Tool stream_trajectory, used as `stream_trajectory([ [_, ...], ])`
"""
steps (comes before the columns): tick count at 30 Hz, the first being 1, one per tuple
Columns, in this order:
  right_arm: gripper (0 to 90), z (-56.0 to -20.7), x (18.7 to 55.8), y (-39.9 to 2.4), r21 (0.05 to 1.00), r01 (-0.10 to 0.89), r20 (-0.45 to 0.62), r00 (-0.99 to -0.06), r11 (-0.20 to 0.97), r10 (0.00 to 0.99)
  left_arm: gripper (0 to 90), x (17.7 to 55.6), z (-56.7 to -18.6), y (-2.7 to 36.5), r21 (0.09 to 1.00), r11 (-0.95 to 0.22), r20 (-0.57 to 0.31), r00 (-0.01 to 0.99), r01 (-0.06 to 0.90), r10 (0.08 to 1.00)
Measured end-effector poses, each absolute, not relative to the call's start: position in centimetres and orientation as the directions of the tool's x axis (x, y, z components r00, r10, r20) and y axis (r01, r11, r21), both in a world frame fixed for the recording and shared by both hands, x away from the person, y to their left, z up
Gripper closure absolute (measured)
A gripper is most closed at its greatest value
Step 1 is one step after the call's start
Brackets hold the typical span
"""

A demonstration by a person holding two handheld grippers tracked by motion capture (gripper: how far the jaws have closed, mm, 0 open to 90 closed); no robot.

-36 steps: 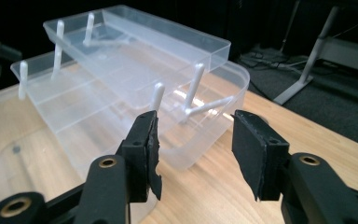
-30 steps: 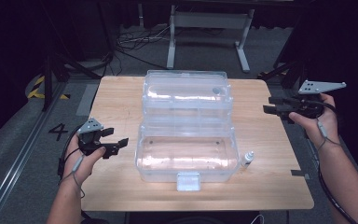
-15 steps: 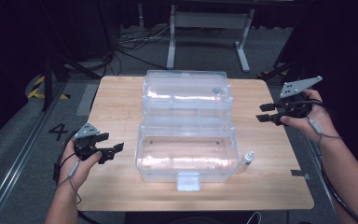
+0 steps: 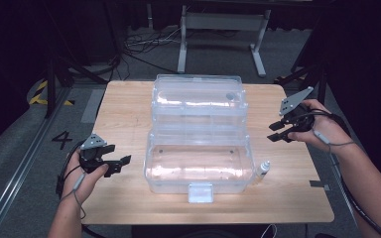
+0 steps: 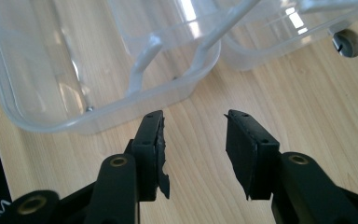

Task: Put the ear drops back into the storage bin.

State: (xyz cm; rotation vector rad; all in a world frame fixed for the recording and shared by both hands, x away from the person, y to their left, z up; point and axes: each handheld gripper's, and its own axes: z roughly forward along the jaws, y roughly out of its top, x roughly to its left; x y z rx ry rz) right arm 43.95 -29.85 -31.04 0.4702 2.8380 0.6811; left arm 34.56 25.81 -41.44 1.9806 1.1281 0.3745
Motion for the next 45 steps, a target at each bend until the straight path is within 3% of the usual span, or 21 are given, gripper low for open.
stream_trajectory([
  [16,56.4,-32.6,43.7,-28.5,0.279,0.200,-0.048,-0.974,0.939,0.222,26.1,34.8,-41.5,25.8,0.768,-0.274,-0.136,0.566,0.578,0.813],
  [45,55.5,-37.2,42.9,-27.1,0.164,0.168,0.021,-0.986,0.972,0.167,26.0,34.8,-41.6,25.8,0.759,-0.290,-0.130,0.573,0.583,0.809],
])
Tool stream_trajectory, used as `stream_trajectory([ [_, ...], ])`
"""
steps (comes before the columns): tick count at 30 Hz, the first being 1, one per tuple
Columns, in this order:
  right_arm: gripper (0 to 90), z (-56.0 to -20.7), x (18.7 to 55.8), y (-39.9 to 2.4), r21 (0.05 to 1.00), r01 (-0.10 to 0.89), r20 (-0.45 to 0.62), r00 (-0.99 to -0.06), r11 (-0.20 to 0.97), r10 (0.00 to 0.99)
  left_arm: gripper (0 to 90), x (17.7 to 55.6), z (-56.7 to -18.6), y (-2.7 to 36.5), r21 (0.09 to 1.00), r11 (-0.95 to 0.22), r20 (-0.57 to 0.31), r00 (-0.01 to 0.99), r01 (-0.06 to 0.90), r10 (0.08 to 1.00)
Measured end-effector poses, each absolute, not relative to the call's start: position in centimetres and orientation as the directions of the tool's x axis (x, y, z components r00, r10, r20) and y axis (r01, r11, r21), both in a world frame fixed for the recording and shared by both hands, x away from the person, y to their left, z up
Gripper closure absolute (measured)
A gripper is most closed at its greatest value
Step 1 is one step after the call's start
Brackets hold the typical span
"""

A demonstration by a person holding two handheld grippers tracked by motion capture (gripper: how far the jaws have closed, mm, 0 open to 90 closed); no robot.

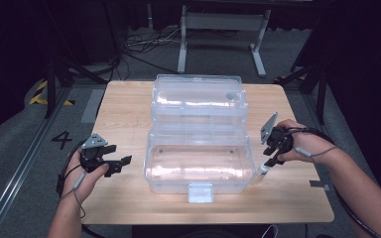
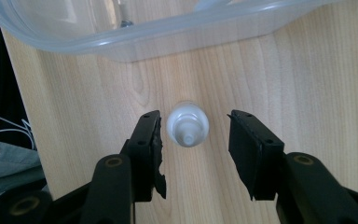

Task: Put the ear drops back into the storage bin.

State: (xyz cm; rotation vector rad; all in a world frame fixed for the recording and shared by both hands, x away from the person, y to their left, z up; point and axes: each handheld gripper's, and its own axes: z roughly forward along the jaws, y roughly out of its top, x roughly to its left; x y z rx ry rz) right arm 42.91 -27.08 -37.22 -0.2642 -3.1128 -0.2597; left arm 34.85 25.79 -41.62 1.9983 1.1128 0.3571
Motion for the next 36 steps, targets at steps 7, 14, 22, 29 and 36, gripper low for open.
stream_trajectory([
  [7,59.2,-38.7,42.8,-26.9,0.139,0.161,0.035,-0.987,0.977,0.158,25.9,34.9,-41.7,25.8,0.754,-0.295,-0.134,0.576,0.588,0.806],
  [14,64.7,-39.7,42.8,-26.6,0.116,0.140,0.026,-0.990,0.983,0.138,25.8,34.8,-41.8,25.7,0.748,-0.302,-0.135,0.580,0.591,0.803],
  [22,68.3,-40.0,42.8,-26.6,0.105,0.148,0.016,-0.989,0.983,0.147,25.8,34.8,-41.9,25.7,0.742,-0.312,-0.132,0.585,0.593,0.800],
  [29,71.2,-39.9,42.7,-26.6,0.102,0.144,0.005,-0.990,0.984,0.144,25.9,34.8,-41.9,25.7,0.741,-0.311,-0.135,0.586,0.595,0.799],
  [36,71.3,-39.7,42.5,-26.5,0.100,0.149,0.001,-0.989,0.984,0.150,25.9,34.9,-42.0,25.8,0.741,-0.312,-0.132,0.584,0.595,0.801],
])
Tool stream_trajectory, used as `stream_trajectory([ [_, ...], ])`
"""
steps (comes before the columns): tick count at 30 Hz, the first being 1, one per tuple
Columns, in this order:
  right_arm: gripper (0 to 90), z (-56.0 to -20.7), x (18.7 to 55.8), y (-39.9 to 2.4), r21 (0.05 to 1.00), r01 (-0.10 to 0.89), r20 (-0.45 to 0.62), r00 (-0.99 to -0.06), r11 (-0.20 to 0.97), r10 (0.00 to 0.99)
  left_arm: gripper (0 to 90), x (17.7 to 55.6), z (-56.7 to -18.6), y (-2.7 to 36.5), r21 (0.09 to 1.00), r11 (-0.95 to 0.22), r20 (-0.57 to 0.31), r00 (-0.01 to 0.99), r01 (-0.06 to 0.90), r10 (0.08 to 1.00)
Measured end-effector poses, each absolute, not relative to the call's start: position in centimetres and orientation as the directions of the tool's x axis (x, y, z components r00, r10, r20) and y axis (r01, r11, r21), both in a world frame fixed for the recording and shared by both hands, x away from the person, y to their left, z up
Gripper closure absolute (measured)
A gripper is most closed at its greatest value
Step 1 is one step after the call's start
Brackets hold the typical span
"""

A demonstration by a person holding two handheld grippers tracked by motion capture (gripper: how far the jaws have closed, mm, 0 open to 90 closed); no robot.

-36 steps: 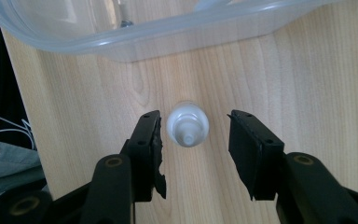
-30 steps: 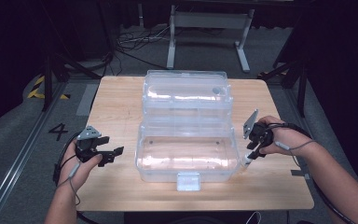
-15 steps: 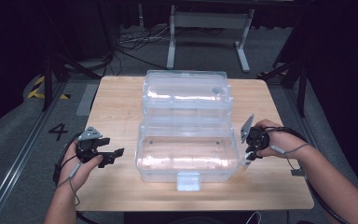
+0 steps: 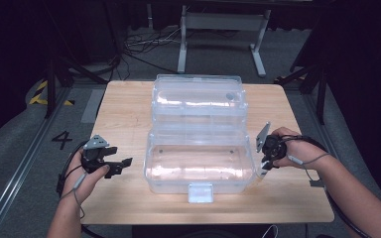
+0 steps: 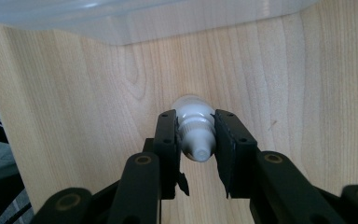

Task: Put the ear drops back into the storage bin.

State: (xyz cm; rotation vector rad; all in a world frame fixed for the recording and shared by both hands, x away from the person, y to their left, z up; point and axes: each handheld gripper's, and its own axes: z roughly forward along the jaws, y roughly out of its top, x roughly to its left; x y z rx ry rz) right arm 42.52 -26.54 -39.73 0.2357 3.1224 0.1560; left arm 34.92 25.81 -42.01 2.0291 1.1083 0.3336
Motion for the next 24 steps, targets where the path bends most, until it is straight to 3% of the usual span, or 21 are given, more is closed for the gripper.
stream_trajectory([
  [24,71.2,-34.4,41.8,-26.3,0.117,0.161,-0.023,-0.986,0.980,0.165,26.0,34.9,-41.9,25.9,0.744,-0.301,-0.135,0.575,0.596,0.807],
])
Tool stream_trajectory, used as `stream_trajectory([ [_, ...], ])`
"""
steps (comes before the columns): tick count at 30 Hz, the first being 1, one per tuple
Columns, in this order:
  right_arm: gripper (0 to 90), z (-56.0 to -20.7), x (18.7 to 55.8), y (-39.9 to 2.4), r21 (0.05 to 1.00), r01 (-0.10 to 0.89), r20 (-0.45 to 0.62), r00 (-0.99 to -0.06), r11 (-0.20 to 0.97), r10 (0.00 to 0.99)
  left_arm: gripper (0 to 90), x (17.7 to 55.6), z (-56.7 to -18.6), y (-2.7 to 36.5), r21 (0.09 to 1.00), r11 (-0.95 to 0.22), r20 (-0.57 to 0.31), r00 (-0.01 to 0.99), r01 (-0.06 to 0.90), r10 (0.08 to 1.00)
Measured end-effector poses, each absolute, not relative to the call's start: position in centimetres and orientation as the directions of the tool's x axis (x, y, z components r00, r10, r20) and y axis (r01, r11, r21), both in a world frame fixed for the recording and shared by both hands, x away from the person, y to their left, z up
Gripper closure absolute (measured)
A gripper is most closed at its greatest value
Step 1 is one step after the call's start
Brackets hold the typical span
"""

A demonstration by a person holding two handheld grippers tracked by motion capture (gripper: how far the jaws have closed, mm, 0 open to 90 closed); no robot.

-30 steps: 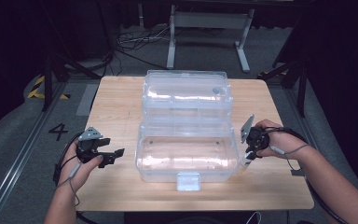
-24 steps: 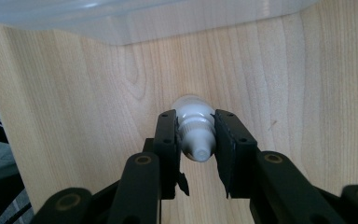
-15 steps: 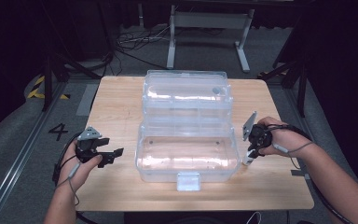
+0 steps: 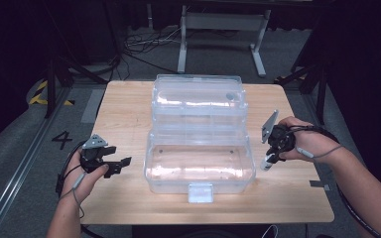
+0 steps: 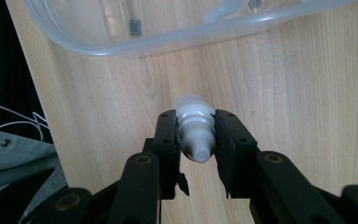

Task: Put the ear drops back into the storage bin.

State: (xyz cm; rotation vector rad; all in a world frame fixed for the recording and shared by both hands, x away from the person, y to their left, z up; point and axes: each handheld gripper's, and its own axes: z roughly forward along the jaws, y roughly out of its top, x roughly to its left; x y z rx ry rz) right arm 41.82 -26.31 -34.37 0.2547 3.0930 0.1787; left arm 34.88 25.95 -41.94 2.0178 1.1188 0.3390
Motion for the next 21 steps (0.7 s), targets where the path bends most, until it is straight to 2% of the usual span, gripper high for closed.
stream_trajectory([
  [21,71.3,-30.7,40.1,-24.1,0.099,0.134,-0.039,-0.990,0.986,0.139,26.0,34.9,-41.9,26.0,0.745,-0.300,-0.139,0.578,0.596,0.804],
])
